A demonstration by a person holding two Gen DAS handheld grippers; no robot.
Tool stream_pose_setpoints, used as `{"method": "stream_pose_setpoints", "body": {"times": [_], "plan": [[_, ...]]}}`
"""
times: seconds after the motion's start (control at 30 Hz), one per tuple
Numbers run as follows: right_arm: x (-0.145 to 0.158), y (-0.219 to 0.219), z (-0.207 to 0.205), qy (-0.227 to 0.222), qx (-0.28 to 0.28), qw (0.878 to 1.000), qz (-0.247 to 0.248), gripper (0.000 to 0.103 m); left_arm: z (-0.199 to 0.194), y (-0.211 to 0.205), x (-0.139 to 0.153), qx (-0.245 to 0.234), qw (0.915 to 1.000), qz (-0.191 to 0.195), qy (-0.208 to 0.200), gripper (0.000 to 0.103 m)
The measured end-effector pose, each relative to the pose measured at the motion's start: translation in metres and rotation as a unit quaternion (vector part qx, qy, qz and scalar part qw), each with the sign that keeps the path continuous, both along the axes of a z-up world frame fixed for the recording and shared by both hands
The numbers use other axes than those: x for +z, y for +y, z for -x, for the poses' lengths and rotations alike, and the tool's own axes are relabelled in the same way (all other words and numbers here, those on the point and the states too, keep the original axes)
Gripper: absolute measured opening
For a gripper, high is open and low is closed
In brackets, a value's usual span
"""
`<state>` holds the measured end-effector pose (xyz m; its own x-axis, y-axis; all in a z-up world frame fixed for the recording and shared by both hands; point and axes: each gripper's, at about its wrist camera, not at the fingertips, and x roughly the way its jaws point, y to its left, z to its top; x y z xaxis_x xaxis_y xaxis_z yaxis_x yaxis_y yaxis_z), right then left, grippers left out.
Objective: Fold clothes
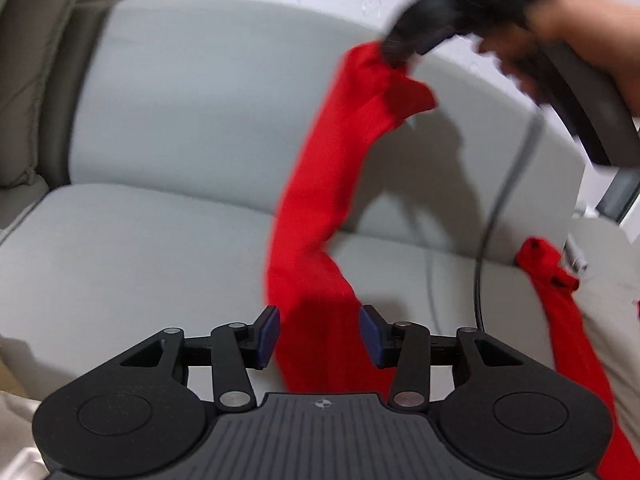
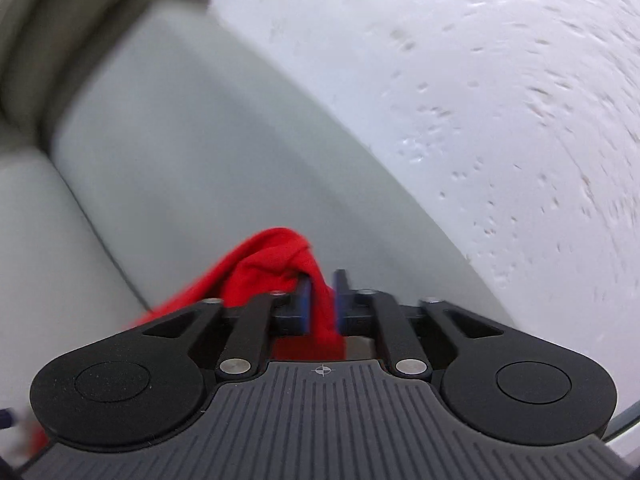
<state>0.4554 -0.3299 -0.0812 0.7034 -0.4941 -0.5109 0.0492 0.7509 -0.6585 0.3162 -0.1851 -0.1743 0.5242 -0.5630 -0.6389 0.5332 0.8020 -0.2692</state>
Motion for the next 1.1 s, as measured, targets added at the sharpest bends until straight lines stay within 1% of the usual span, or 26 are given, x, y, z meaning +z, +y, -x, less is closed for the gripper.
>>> {"method": "stream_pose_setpoints", "body": {"times": [0.03, 0.1, 0.13, 0.17, 0.23, 0.3, 0.37, 0.47, 0.53, 0.63, 0.73, 0.8, 0.87, 0.93, 1.03, 1.07, 1.1], "plan": [[-0.001, -0.003, -0.004, 0.008, -0.007, 1.000, -0.012, 0.058, -0.001, -0.006, -0.004, -0.002, 1.0000, -0.005, 0.008, 0.043], [0.005, -0.011, 0.001, 0.018, -0.008, 0.997, -0.070, 0.064, 0.000, -0.014, -0.009, -0.008, 0.9998, -0.014, 0.014, 0.044], [0.007, -0.014, 0.008, 0.023, -0.005, 0.995, -0.101, 0.069, 0.001, -0.015, -0.010, -0.010, 0.9997, -0.016, 0.012, 0.045], [0.008, -0.018, 0.018, 0.031, -0.001, 0.990, -0.135, 0.072, 0.002, -0.016, -0.011, -0.012, 0.9997, -0.017, 0.008, 0.045], [0.002, -0.025, 0.039, 0.057, 0.005, 0.981, -0.186, 0.072, 0.004, -0.017, -0.013, -0.015, 0.9997, -0.020, 0.000, 0.045], [-0.011, -0.033, 0.067, 0.088, 0.007, 0.965, -0.245, 0.067, 0.006, -0.018, -0.016, -0.018, 0.9996, -0.022, -0.007, 0.044], [-0.028, -0.042, 0.093, 0.106, -0.001, 0.951, -0.292, 0.048, 0.009, -0.019, -0.018, -0.021, 0.9994, -0.024, -0.015, 0.043], [-0.056, -0.054, 0.131, 0.118, -0.018, 0.929, -0.350, 0.031, 0.012, -0.020, -0.021, -0.026, 0.9989, -0.028, -0.026, 0.042], [-0.069, -0.060, 0.148, 0.105, -0.019, 0.922, -0.373, 0.027, 0.013, -0.022, -0.025, -0.028, 0.9986, -0.031, -0.033, 0.042], [-0.084, -0.073, 0.156, 0.089, -0.017, 0.901, -0.424, 0.027, 0.008, -0.027, -0.033, -0.023, 0.9983, -0.038, -0.037, 0.042], [-0.101, -0.079, 0.155, 0.088, -0.018, 0.888, -0.451, 0.027, 0.000, -0.031, -0.042, -0.010, 0.9984, -0.047, -0.029, 0.041], [-0.111, -0.082, 0.153, 0.090, -0.019, 0.879, -0.467, 0.029, -0.006, -0.034, -0.048, 0.002, 0.9985, -0.050, -0.025, 0.032], [-0.118, -0.085, 0.149, 0.094, -0.020, 0.870, -0.483, 0.029, -0.010, -0.033, -0.048, 0.009, 0.9989, -0.042, -0.021, 0.000], [-0.125, -0.088, 0.147, 0.097, -0.023, 0.864, -0.493, 0.030, -0.014, -0.028, -0.045, 0.018, 0.9994, -0.026, -0.014, 0.000], [-0.132, -0.090, 0.147, 0.099, -0.029, 0.853, -0.511, 0.031, -0.014, -0.021, -0.037, 0.030, 0.9993, -0.016, -0.014, 0.000], [-0.133, -0.090, 0.147, 0.101, -0.028, 0.852, -0.514, 0.030, -0.015, -0.014, -0.034, 0.046, 0.9988, -0.010, -0.011, 0.000], [-0.133, -0.088, 0.147, 0.104, -0.029, 0.854, -0.508, 0.030, -0.017, -0.003, -0.032, 0.075, 0.9972, -0.003, 0.000, 0.000]]}}
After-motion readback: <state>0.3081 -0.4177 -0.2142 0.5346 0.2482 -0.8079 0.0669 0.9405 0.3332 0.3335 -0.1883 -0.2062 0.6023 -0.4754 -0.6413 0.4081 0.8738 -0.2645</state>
